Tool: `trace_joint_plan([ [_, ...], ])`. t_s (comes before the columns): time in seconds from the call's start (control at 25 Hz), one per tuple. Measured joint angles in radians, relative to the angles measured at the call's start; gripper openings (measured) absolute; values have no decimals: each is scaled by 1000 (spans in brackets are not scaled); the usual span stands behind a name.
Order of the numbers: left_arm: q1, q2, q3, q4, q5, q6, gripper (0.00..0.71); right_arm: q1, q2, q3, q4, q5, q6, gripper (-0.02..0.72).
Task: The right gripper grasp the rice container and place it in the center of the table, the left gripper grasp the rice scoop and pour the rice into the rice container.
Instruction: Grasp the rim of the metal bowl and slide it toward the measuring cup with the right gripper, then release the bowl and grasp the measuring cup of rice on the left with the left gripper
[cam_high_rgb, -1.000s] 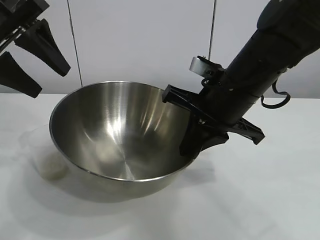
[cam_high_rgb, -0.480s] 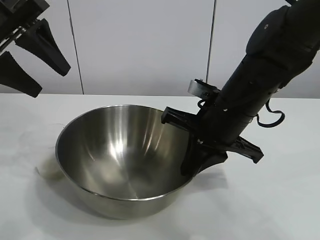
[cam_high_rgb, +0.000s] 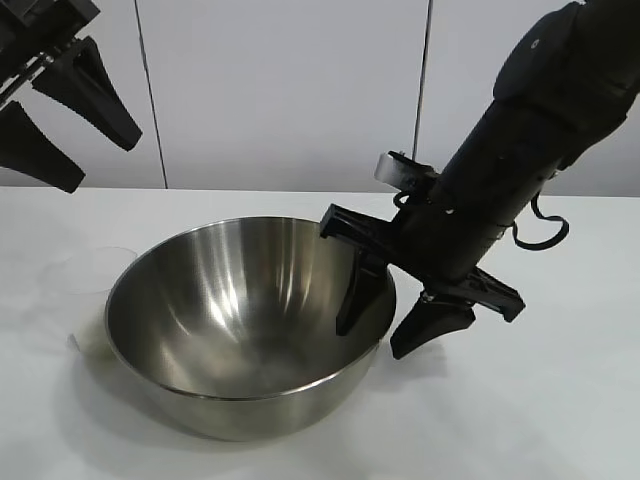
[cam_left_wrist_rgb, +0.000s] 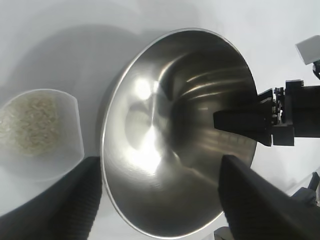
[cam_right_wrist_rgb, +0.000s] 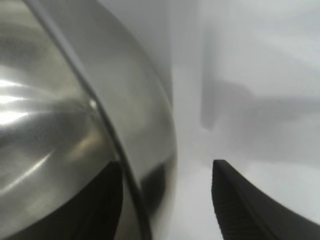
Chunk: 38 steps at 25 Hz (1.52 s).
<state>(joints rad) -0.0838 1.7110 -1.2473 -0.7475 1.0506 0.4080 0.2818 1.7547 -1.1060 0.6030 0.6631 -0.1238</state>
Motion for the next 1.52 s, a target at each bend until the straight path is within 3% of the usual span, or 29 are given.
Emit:
trace_joint_plan([
  [0.12,0,0,0,0,0,0,486,-81,-91,0,-29,-1,0,370],
  [0.2,0,0,0,0,0,0,486,-145,-159,0,-82,-12,-1,370],
  [0.4,0,0,0,0,0,0,486,-367,-309,0,-352,-22,-3,370],
  [0.56,0,0,0,0,0,0,486,-540,-450,1,-566,23,11,370],
  [0.68,0,0,0,0,0,0,486,-636,-578,2,-629,40,71,370],
  [1.2,0,0,0,1,0,0,486,-652,-1332,3,-603,263,90,370],
  [1.36,0,0,0,1,0,0,486,-652,-1495,37,-548,336,90,370],
  [1.52,0,0,0,1,0,0,486,-652,-1605,160,-446,389,90,370],
])
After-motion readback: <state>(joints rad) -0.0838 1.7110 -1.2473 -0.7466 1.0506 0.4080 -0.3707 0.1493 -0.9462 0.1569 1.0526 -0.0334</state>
